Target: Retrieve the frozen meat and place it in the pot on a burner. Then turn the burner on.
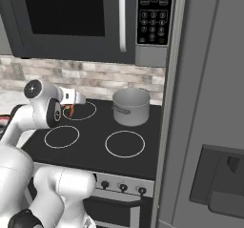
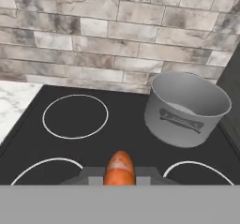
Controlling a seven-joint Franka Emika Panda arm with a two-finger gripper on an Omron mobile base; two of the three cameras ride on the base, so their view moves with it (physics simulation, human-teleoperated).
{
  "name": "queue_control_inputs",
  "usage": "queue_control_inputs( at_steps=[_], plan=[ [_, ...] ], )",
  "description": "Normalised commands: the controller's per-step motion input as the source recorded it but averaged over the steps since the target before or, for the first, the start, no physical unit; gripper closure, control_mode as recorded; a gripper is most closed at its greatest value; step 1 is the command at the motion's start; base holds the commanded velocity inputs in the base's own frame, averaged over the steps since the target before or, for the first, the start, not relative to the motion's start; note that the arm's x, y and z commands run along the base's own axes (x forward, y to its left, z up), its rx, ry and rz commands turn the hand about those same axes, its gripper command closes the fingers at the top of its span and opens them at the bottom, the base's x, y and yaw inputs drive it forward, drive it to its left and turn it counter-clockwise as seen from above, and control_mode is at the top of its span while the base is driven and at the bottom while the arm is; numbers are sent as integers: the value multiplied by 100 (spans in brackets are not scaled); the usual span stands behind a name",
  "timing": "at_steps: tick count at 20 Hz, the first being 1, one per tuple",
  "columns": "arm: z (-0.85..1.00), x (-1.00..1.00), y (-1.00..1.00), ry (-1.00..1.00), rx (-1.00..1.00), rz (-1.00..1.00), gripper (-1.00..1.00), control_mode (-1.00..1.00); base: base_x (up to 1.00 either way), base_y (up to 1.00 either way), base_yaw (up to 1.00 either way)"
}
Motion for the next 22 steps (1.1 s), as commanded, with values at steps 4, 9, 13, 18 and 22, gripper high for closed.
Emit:
queue_control_inputs(
  at_steps=[4,9,13,18,22],
  plan=[
    [6,0,-35,8,-3,-16,100,-100,0,0,0],
    [0,5,-57,8,7,-5,100,-100,0,0,0],
    [0,17,-66,0,8,1,100,-100,0,0,0],
    [-2,7,-48,0,1,0,100,-100,0,0,0],
    [-5,24,-40,1,0,0,100,-100,0,0,0]
  ],
)
